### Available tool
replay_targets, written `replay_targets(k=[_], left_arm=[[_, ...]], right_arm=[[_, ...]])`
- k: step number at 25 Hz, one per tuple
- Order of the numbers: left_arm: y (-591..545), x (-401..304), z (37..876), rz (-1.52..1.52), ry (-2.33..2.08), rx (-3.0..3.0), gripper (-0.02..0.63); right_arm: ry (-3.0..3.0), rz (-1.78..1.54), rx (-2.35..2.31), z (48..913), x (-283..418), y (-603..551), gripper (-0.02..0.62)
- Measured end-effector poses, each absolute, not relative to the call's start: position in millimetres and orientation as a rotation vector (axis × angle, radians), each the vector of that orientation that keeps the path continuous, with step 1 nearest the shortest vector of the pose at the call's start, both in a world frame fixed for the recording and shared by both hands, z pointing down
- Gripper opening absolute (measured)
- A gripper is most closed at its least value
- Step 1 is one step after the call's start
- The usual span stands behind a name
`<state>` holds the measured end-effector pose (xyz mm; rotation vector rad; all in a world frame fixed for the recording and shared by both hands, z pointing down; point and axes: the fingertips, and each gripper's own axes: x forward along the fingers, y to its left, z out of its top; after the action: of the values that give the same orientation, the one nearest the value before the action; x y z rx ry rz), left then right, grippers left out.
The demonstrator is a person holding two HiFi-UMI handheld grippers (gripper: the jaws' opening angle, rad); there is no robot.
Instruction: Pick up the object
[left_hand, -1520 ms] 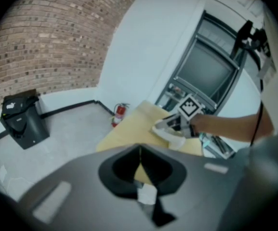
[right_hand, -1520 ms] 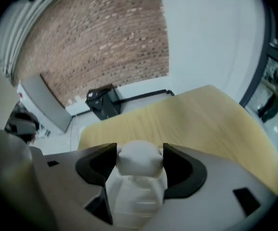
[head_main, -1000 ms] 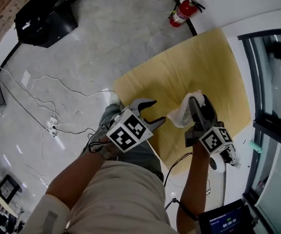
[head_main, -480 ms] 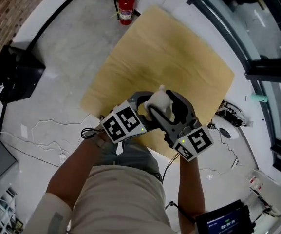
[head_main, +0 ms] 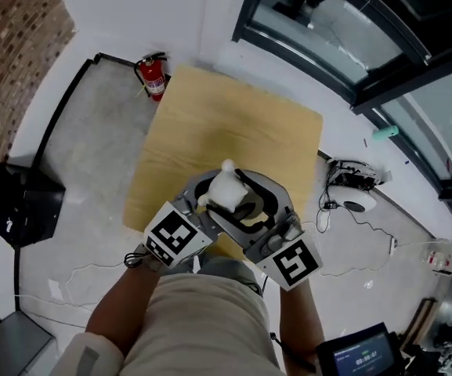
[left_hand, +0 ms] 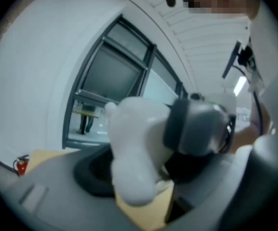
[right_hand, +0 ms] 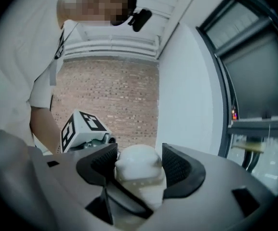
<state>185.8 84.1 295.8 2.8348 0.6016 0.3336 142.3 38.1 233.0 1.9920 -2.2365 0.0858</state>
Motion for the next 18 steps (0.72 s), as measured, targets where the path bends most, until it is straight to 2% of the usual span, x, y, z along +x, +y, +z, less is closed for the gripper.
replay_targets(k=[2, 7, 12, 15, 18], left_arm=[[77, 187, 266, 0.213, 0.579, 2.849, 0.267], [68, 203, 228, 0.187, 0.534, 2.980, 0.252], [20, 216, 232, 0.257, 0.324, 2.718, 0.245], [8, 214, 212, 0.167, 0.333, 2.738, 0.245], [20, 215, 184, 0.073, 0.427, 2.748, 0.245]], right_arm=[[-2.155, 0.016, 1.984, 213, 140, 41, 0.293], [-1.999, -0.097, 2.077, 174, 154, 43, 0.293], [-1.803, 0.063, 2.304, 176, 192, 49, 0.291], [-1.723, 0.092, 2.529, 176, 221, 63, 0.291], [-1.765, 0.324, 2.859, 182, 256, 92, 0.291]])
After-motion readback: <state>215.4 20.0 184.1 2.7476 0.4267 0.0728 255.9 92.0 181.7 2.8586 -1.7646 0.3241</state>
